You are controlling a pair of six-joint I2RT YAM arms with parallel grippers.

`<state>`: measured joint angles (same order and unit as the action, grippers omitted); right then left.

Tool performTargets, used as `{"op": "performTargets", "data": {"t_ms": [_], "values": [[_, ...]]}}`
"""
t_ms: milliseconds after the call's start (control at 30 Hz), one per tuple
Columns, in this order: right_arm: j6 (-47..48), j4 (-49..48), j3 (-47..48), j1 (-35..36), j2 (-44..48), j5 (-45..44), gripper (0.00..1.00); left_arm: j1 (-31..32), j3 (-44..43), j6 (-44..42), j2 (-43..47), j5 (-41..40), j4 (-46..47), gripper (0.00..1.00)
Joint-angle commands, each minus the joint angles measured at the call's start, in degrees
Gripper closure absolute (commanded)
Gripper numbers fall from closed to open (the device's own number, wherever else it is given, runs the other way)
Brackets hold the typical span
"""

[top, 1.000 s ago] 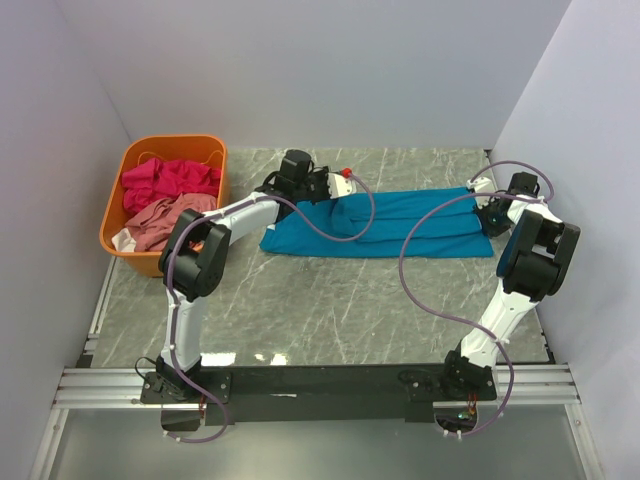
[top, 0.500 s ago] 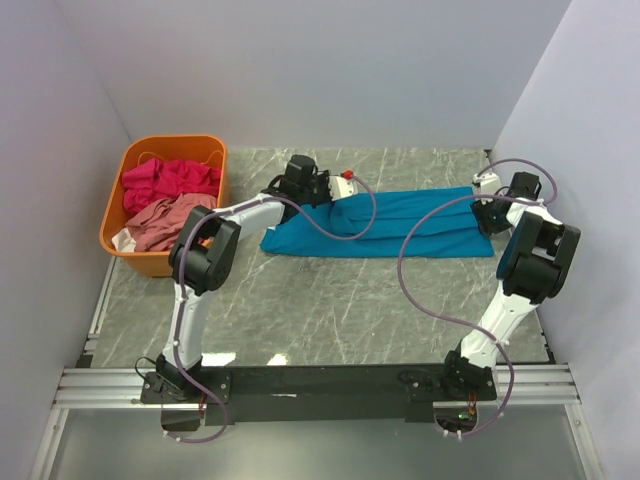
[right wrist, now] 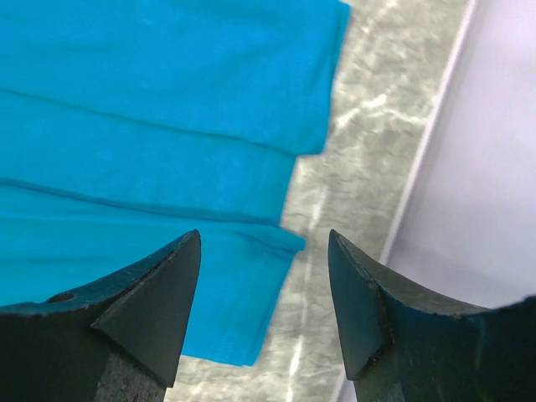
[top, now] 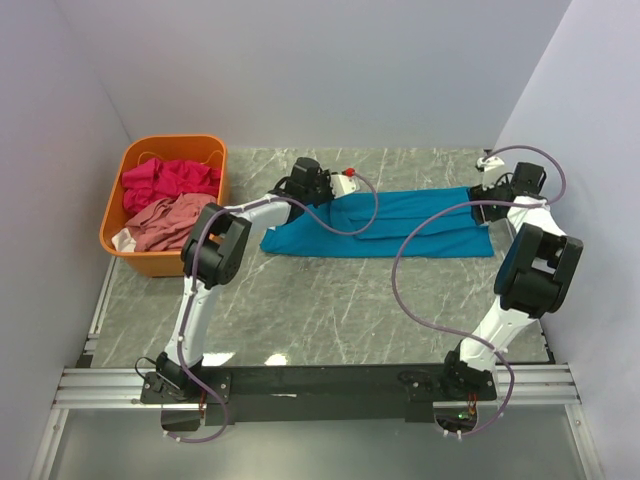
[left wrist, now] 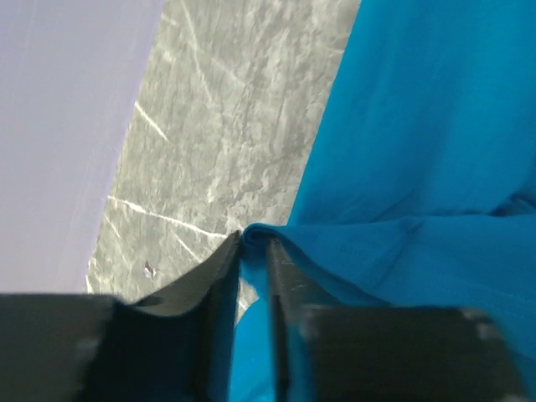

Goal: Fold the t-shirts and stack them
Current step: Fold the tshirt

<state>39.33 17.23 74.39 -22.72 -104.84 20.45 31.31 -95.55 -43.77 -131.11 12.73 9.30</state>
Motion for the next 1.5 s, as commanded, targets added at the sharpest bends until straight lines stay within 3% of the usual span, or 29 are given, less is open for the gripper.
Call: {"op": "performTargets", "data": {"t_ms": [0,200,367,467,567,700,767,800,900,1033,1167,1467], "values": [[-1.10,1.13,-2.14,1.01,3.58,3.37,0.30,0.15,-2.89,2.98,-1.16,-3.23,3.36,0.72],[0.65,2.62,-6.88,4.87,7.44,5.65,0.30,-0.28,-8.42,15.44,-2.93,-17.08,7.21,0.18],[6.45,7.72,-10.31,10.14,11.84,12.94,0.25,-2.30,-8.70,31.50,4.51,-27.48,7.93,0.00],[10.24,8.96,-11.98,14.27,15.27,15.93,0.22,-5.28,-4.23,43.00,14.08,-26.63,3.81,0.01],[10.95,7.38,-12.95,19.02,18.17,16.38,0.16,-9.59,-0.01,54.53,23.75,-19.95,-3.55,0.00],[6.92,2.38,-13.05,26.22,19.59,16.99,0.13,-15.39,9.22,62.66,36.34,-10.55,-8.94,0.03],[3.31,4.37,-8.16,30.34,17.23,18.39,0.13,-16.19,15.81,62.49,44.05,-7.47,-10.78,0.03],[-0.10,9.87,-5.08,32.02,12.86,18.14,0.12,-16.19,17.83,61.88,46.53,-6.94,-12.62,0.04],[-6.60,14.40,5.14,40.96,4.76,10.34,0.12,-16.19,26.00,59.51,56.73,-6.58,-17.10,0.04],[-15.15,5.47,5.59,49.51,1.75,-10.62,0.11,-16.19,42.41,57.40,69.47,-6.84,-17.74,0.03],[-17.10,2.20,8.13,54.97,-2.46,-23.39,0.06,-16.10,50.87,54.24,78.88,-8.68,-17.65,0.02],[-17.18,4.30,14.38,57.35,-11.09,-32.49,0.09,-16.10,50.29,53.70,78.47,-8.25,-19.58,0.06]]}}
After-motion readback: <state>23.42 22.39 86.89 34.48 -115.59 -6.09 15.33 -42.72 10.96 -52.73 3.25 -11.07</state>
